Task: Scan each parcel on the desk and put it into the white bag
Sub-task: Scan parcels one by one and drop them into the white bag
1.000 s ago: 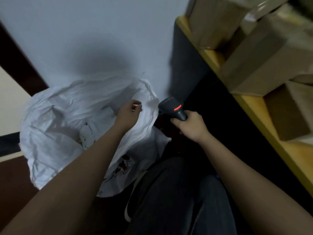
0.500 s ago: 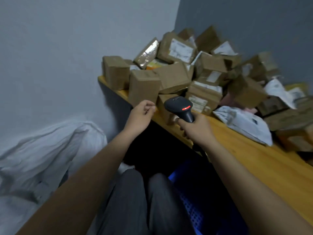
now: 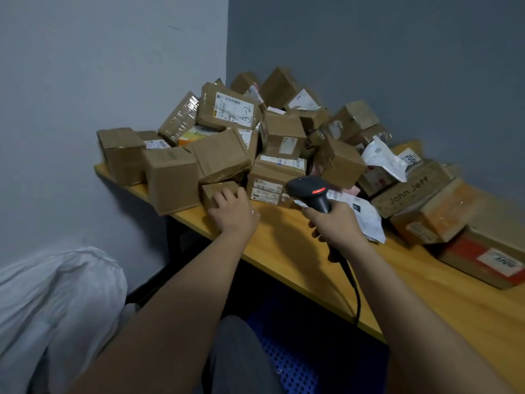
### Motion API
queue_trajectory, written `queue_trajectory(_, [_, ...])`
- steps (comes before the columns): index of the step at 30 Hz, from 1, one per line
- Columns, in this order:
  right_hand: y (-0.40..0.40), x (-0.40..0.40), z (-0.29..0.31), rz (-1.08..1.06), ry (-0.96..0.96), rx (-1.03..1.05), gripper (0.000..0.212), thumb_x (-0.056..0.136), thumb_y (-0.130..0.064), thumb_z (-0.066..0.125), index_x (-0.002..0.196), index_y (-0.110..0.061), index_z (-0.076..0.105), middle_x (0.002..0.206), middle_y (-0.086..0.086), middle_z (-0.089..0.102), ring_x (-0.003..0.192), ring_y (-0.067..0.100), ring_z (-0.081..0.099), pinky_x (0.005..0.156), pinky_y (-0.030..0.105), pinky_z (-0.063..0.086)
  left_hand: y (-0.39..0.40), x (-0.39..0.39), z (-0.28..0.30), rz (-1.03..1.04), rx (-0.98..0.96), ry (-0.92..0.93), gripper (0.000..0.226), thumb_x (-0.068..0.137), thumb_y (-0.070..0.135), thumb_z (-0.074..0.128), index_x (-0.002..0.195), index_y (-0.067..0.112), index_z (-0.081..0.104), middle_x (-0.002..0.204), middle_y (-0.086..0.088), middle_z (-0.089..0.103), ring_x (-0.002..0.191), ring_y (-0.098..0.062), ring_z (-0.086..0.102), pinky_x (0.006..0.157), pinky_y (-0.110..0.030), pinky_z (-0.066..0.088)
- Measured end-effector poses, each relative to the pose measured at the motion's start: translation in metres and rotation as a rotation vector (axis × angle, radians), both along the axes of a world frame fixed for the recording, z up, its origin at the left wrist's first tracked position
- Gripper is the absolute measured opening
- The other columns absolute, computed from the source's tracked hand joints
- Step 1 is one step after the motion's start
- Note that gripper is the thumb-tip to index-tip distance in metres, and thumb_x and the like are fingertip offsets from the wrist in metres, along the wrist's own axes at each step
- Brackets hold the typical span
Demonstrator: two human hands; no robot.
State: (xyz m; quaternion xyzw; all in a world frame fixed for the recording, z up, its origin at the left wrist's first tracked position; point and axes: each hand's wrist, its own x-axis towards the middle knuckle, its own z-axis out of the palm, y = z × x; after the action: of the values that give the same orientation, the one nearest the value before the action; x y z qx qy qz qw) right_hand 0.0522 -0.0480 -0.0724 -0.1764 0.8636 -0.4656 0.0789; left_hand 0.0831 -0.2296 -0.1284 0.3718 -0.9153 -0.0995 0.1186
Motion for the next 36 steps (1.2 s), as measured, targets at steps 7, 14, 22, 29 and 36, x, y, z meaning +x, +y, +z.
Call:
queue_trajectory(7, [0.018,-0.007,-0.014,-0.049,-0.097,-0.164,0.019,0.09,-0.026,0.067,0.092,-0.008,0.062,0.078,0.009,0.066,0.055,0.016,0.058,0.053,0.028,0.049,0.007,0.026,-0.002,-0.396,0.738,0.505,0.021,0.096,0.037,0.049,0.115,0.029,0.048,0.109,0.008,0.055,0.094,-0.009,0.057,0.074,-0.029,0.048])
queue_trajectory(14, [0.02,-0.006,-0.024,-0.037,-0.148,-0.192,0.014,0.091,-0.024,0.066,0.088,-0.011,0.06,0.075,0.008,0.064,0.055,0.014,0.058,0.053,0.028,0.048,0.003,0.024,-0.006,-0.398,0.657,0.617,0.02,0.1,0.036,0.045,0.114,0.03,0.058,0.113,0.007,0.057,0.092,-0.002,0.057,0.065,-0.018,0.042])
queue_trajectory(22, [0.018,-0.012,-0.028,-0.036,-0.207,-0.247,0.013,0.091,-0.022,0.066,0.091,-0.011,0.06,0.074,0.007,0.063,0.054,0.013,0.057,0.05,0.024,0.046,0.003,0.032,0.003,-0.557,0.361,0.318,0.049,0.083,0.058,0.061,0.123,0.033,0.049,0.12,0.012,0.046,0.107,-0.007,0.05,0.079,-0.027,0.047])
queue_trajectory(29, [0.025,-0.017,-0.024,-0.099,-0.234,-0.36,0.015,0.091,-0.025,0.067,0.096,-0.012,0.061,0.083,0.009,0.066,0.062,0.015,0.061,0.053,0.024,0.048,0.002,0.021,0.006,-0.17,1.095,0.476,0.054,0.086,0.049,0.065,0.122,0.02,0.037,0.122,-0.005,0.057,0.096,-0.019,0.066,0.077,-0.035,0.059])
queue_trajectory(36, [0.007,-0.008,-0.021,-0.074,-0.243,-0.517,0.028,0.079,-0.037,0.079,0.098,-0.021,0.065,0.092,-0.004,0.07,0.085,0.013,0.067,0.068,0.029,0.052,0.032,0.02,0.015,-0.262,1.738,0.67,0.035,0.095,0.028,0.056,0.129,0.018,0.052,0.124,-0.011,0.062,0.111,-0.025,0.061,0.089,-0.034,0.053])
